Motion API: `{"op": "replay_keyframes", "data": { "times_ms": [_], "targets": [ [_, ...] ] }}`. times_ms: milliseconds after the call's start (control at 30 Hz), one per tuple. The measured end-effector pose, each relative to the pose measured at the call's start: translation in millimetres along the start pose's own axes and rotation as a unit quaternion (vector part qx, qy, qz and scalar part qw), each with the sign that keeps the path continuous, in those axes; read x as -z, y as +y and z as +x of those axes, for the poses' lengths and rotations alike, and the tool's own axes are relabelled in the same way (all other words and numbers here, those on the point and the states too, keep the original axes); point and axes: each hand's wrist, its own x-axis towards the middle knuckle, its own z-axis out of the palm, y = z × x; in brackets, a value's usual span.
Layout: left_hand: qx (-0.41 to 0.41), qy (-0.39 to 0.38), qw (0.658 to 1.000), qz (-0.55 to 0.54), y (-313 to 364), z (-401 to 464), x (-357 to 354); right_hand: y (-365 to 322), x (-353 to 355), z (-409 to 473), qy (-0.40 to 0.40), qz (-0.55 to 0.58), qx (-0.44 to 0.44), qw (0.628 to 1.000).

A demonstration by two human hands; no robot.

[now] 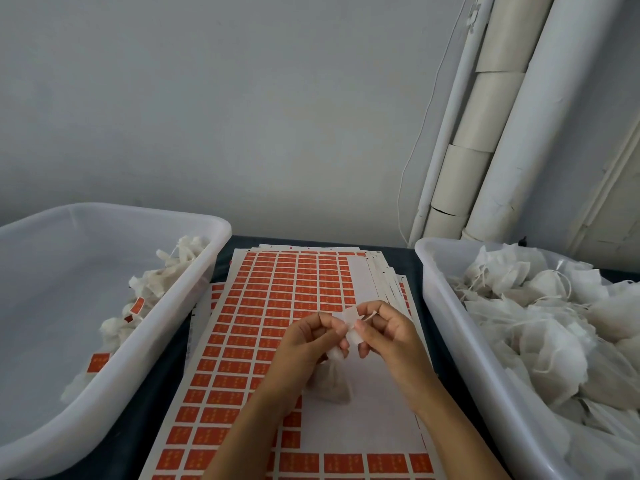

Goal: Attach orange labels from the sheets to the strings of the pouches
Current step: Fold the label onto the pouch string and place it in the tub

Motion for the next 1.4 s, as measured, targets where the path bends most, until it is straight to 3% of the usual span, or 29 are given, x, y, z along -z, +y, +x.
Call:
{"op": "replay_keyframes", "data": {
  "times_ms": [500, 1000, 1067, 1167, 1300, 1400],
  "targets": [
    [-0.019, 0.004, 0.999, 0.041, 1, 0, -3, 1, 2, 1, 0.004, 0.004, -0.009, 1.000],
    [0.023, 0.050, 0.997, 0.055, -1, 3, -3, 5, -9, -1, -0.027, 0.180, -0.133, 0.974],
    [0.043, 0.050, 0.997, 0.050, 0, 3, -3, 5, -7, 0, 0.004, 0.128, -0.100, 0.987],
    [0.061, 0.046, 0.996, 0.049, 0, 3, -2, 5, -4, 1, 0.039, -0.045, 0.013, 0.998],
    [0.064, 0.045, 0.995, 0.056, 2, 3, -2, 1, -3, -2, 0.030, -0.175, 0.150, 0.973],
    [0.062, 0.039, 0.995, 0.063, 3, 3, -1, 2, -2, -3, 0.027, -0.256, 0.190, 0.947]
  ]
}}
